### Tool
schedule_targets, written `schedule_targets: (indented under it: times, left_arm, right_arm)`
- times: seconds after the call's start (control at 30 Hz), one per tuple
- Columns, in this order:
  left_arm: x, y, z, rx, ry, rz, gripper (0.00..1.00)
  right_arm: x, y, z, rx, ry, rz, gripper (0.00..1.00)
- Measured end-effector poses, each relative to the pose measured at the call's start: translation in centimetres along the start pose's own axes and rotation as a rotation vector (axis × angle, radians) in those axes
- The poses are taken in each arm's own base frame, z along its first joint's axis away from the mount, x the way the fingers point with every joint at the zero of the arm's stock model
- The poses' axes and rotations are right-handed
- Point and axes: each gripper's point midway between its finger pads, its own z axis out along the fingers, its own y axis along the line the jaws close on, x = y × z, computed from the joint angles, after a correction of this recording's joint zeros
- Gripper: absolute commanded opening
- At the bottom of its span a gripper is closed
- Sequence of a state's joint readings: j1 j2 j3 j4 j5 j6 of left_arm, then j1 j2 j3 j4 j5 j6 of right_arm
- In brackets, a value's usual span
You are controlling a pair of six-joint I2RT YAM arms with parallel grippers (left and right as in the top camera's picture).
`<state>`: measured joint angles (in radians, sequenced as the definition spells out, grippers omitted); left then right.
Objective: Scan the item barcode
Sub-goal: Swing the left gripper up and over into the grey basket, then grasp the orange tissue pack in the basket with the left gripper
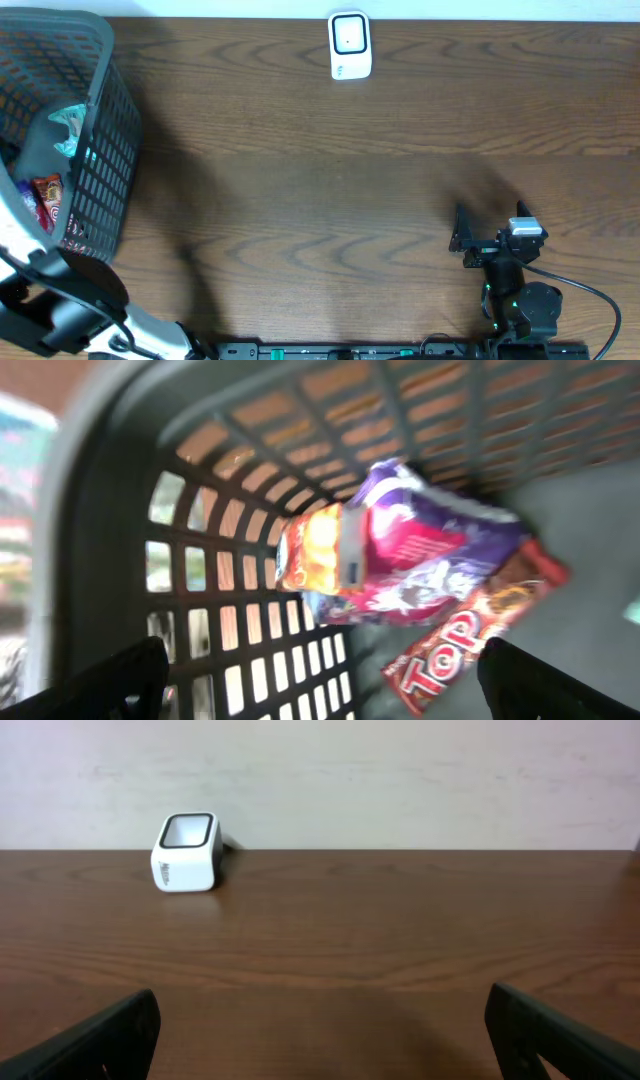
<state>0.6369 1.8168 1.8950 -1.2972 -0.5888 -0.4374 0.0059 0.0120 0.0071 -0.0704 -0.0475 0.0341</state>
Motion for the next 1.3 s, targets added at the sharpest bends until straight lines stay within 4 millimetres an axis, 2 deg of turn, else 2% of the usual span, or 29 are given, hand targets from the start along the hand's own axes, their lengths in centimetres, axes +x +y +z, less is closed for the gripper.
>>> schedule_targets:
  times: [0.1,0.2,0.43,0.7,0.83,1.0,1.13,1.3]
  left_arm:
    - [0.2,0.2,1.8,-0.031,0.041,-0.009,0.98]
    - [0.3,-0.1,2.7,-0.042,0.056,-0.010,0.98]
    - [0.7,-1.6,4.6,-0.052,0.088,0.016,0.98]
    - [1.5,-3.7,8.0,-0.079,0.138,0.050,0.98]
    - [1.2,-3.2,8.6,-0.083,0.136,0.027,0.98]
    - [0.8,-2.0,9.5,-0.090,0.146,-0.020,0.91]
    - [1.2,-1.5,10.4,-0.079,0.176,-0.044,0.90]
    - [1.8,-1.8,10.7,-0.062,0.202,-0.055,0.58]
  right_arm:
    - [0.0,0.0,0.0,0.000,0.000,0.000,0.99]
    - [0.0,0.0,0.0,0.000,0.000,0.000,0.99]
    - [0.0,0.0,0.0,0.000,0.000,0.000,0.99]
    - [0.0,0.0,0.0,0.000,0.000,0.000,0.99]
    - [0.0,0.0,0.0,0.000,0.000,0.000,0.99]
    - [0.0,0.0,0.0,0.000,0.000,0.000,0.99]
    - [0.0,0.0,0.0,0.000,0.000,0.000,0.99]
    - [0.0,0.0,0.0,0.000,0.000,0.000,0.99]
